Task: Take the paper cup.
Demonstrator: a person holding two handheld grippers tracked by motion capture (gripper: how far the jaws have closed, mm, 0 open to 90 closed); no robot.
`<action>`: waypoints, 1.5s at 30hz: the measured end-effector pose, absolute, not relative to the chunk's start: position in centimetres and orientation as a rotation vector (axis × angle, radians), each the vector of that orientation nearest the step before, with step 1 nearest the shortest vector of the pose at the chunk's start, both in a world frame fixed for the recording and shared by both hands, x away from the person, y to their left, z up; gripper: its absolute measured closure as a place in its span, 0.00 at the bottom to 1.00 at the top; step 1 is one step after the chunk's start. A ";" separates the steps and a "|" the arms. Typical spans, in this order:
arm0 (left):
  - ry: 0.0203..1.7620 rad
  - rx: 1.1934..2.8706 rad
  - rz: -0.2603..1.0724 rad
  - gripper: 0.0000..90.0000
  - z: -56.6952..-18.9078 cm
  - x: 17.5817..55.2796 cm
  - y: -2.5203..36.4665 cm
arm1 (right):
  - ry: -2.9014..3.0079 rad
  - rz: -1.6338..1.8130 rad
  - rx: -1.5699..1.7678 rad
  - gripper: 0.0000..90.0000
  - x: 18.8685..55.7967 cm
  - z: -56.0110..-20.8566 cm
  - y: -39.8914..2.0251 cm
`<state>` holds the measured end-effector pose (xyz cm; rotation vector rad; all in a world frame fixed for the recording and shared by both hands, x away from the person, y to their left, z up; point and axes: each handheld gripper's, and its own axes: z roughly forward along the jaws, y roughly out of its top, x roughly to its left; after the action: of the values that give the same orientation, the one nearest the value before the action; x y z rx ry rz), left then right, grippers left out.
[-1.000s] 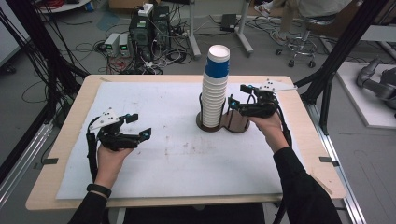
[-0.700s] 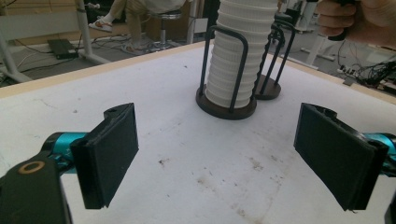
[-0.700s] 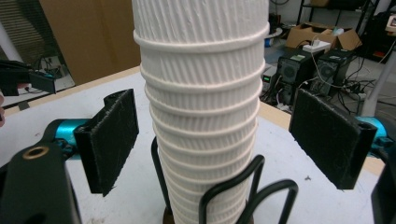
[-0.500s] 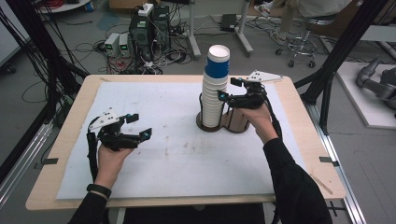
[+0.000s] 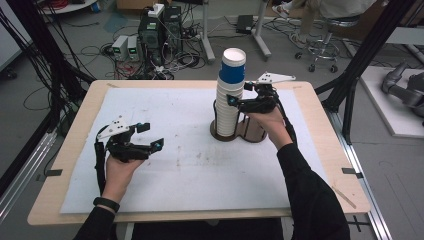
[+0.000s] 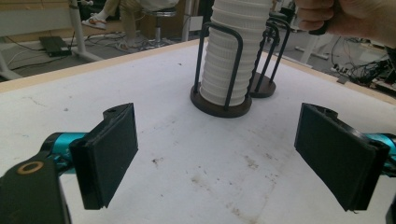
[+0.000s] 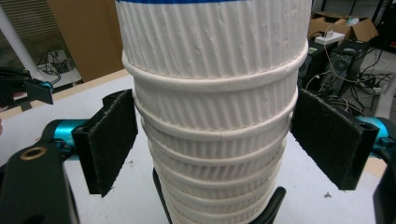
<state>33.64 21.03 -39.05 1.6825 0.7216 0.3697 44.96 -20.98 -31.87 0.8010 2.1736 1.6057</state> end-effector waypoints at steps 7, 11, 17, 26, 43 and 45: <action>0.727 1.676 0.364 0.15 -39.1 33.8 20.9 | 2.164 1.614 0.803 0.17 45.1 -32.0 -20.8; 0.726 1.676 0.365 0.15 -39.1 33.8 20.7 | 2.160 1.601 0.804 0.16 45.0 -32.0 -20.7; 0.717 1.686 0.360 0.15 -39.0 33.8 20.3 | 2.137 1.590 0.818 0.15 45.1 -32.2 -20.2; 0.719 1.693 0.358 0.15 -39.0 33.9 20.1 | 2.139 1.564 0.847 0.15 45.2 -32.3 -20.1; 0.705 1.715 0.374 0.15 -38.2 33.9 19.4 | 2.133 1.537 0.842 0.15 45.0 -32.2 -19.7; 0.698 1.714 0.369 0.15 -37.7 33.9 19.1 | 2.129 1.537 0.841 0.15 45.0 -32.2 -19.7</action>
<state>33.92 19.07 -37.70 1.7143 0.6981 0.3694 45.00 -19.69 -32.24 0.8411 2.1286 1.5369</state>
